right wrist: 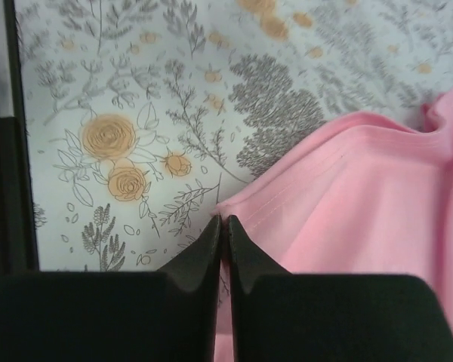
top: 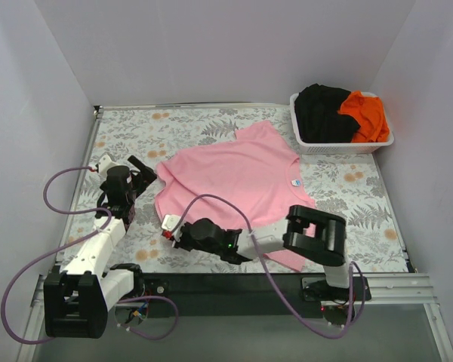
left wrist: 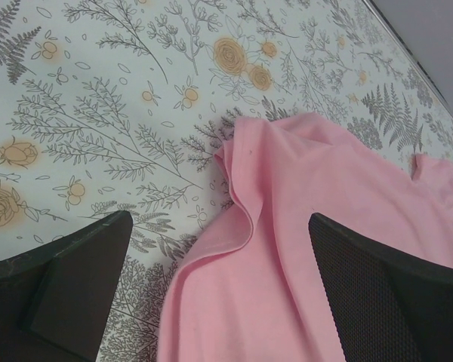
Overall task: Fold and stack the t-shirts
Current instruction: Flatten the tshirt out
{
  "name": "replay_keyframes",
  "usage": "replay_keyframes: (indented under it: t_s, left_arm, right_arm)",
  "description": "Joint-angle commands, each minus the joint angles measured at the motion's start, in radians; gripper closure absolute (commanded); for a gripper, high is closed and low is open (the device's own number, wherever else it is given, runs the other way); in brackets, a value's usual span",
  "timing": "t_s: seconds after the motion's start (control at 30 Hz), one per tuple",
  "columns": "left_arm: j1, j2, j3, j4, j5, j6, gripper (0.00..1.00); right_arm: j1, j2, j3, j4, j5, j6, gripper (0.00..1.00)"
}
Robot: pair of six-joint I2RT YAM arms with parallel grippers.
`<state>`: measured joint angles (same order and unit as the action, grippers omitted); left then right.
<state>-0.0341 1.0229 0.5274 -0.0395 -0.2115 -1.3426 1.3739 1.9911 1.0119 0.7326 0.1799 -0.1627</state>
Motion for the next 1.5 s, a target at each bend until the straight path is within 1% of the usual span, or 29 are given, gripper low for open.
replay_keyframes:
  t_s: [0.0,0.17,0.2,0.37,0.57,0.77,0.9,1.03,1.13,1.17,1.23,1.3,1.37,1.47]
  left_arm:
    - [0.007,-0.021,-0.017,0.023,0.037,0.003,0.02]
    - [0.007,0.005,-0.014,0.033,0.073,0.011,0.02]
    - [0.007,0.012,-0.01,0.033,0.073,0.016,0.02]
    - [0.007,0.009,-0.007,0.033,0.073,0.017,0.02]
    - [0.007,0.02,-0.007,0.033,0.072,0.022,0.02]
    - [0.007,0.028,-0.003,0.033,0.077,0.023,0.02]
    - [0.007,0.028,-0.007,0.033,0.077,0.026,0.02]
    - [0.007,0.02,-0.017,0.032,0.069,0.026,0.02]
    - [0.007,0.049,-0.021,0.017,0.012,0.028,0.07]
    - [0.007,0.06,-0.018,-0.012,-0.012,0.022,0.08]
    - [0.007,0.085,-0.007,-0.043,-0.052,0.022,0.14]
    - [0.007,0.097,-0.003,-0.06,-0.066,0.023,0.22]
    - [0.007,0.118,0.008,-0.074,-0.065,0.023,0.25]
    - [0.007,0.17,0.016,-0.057,-0.025,0.025,0.28]
  right_arm:
    - [-0.004,-0.194,-0.074,0.074,0.033,-0.023,0.99]
    - [-0.003,-0.34,-0.179,0.074,0.0,-0.012,0.99]
    - [-0.003,-0.388,-0.215,0.074,-0.005,-0.002,0.99]
    - [0.011,-0.52,-0.298,0.074,-0.022,0.018,0.99]
    - [0.057,-0.61,-0.38,0.073,-0.069,0.042,0.99]
    - [0.106,-0.8,-0.458,0.022,-0.025,0.038,0.99]
    - [0.113,-0.847,-0.493,-0.024,0.027,0.032,0.99]
    - [0.113,-0.841,-0.513,-0.079,0.145,0.032,0.99]
    - [0.113,-0.85,-0.522,-0.094,0.177,0.055,0.99]
    - [0.113,-0.854,-0.526,-0.094,0.178,0.058,0.99]
    - [0.113,-0.854,-0.518,-0.094,0.179,0.058,0.99]
    - [0.113,-0.85,-0.512,-0.094,0.179,0.052,0.99]
    - [0.113,-0.851,-0.51,-0.094,0.173,0.051,0.99]
    - [0.113,-0.867,-0.522,-0.093,0.156,0.052,0.99]
